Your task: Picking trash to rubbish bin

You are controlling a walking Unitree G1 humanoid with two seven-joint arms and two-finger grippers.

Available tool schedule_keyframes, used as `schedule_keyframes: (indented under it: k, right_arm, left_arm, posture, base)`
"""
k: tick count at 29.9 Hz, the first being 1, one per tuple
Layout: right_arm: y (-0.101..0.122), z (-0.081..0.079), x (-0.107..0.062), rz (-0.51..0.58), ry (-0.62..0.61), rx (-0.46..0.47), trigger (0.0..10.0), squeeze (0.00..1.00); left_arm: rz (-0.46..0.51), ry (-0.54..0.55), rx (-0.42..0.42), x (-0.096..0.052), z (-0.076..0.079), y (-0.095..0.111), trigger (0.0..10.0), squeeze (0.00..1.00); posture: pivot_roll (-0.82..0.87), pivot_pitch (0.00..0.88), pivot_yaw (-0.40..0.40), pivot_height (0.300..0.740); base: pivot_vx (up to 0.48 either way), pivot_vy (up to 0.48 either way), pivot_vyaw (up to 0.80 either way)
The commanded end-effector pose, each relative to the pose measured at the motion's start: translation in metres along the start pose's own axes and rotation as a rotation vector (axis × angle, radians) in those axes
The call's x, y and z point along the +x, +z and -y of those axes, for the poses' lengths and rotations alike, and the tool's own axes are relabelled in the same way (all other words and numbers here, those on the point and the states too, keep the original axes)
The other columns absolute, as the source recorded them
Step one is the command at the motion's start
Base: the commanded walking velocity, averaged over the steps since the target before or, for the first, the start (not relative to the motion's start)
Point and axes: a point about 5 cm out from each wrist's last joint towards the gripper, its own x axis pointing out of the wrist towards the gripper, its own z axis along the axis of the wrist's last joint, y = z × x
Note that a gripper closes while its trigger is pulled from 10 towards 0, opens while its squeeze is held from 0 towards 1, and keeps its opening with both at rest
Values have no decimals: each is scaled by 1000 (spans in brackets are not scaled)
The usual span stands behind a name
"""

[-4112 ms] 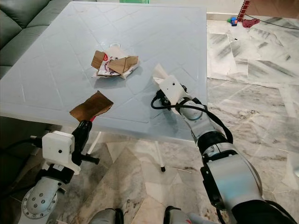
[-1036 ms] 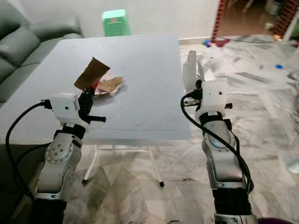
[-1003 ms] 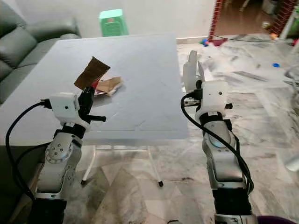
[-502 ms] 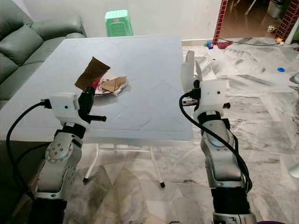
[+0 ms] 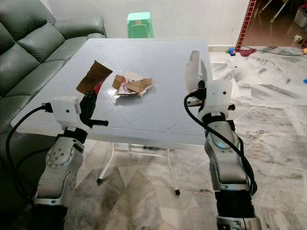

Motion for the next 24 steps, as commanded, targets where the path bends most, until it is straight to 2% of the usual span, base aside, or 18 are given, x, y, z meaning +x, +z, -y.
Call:
schedule_keyframes:
  k: [1,6,9,11,15,20,21,24]
  right_arm:
    - [2,4,4,-8,-25,28,10000,0]
    - [3,7,5,-3,-63,52,10000,0]
    - [4,9,7,-5,-89,30,10000,0]
    - [3,7,7,-10,-70,76,10000,0]
    - [4,9,7,-5,-90,51,10000,0]
    - [1,11,7,-19,-110,75,10000,0]
    - [0,11,7,-27,-104,99,10000,0]
    - [1,5,6,-31,-58,95,10000,0]
  left_arm:
    - [-20,3,1,0,-3,-3,0,0]
    - [-24,0,1,0,-3,-3,0,0]
    - [-27,-1,0,0,-3,-3,0,0]
    - [-29,-2,3,0,-4,-4,0,0]
    - [-31,-2,2,0,-4,-4,0,0]
    - [-37,-1,0,-2,-4,-5,0,0]
    - [-39,-1,-1,-2,-4,-5,0,0]
    - [-42,-3,1,-2,-4,-5,0,0]
  posture:
    - [-58,25,71,740]
    - [-57,24,74,740]
    - [-56,24,74,740]
    - [-56,24,73,740]
    - [-55,25,73,740]
    - [-53,30,75,740]
    - [-53,30,75,740]
    - [-52,32,78,740]
  base:
    - [0,319,0]
    - [0,318,0]
    - [0,340,0]
    - [0,352,0]
    - [0,399,0]
    - [0,420,0]
    - [0,420,0]
    - [0,312,0]
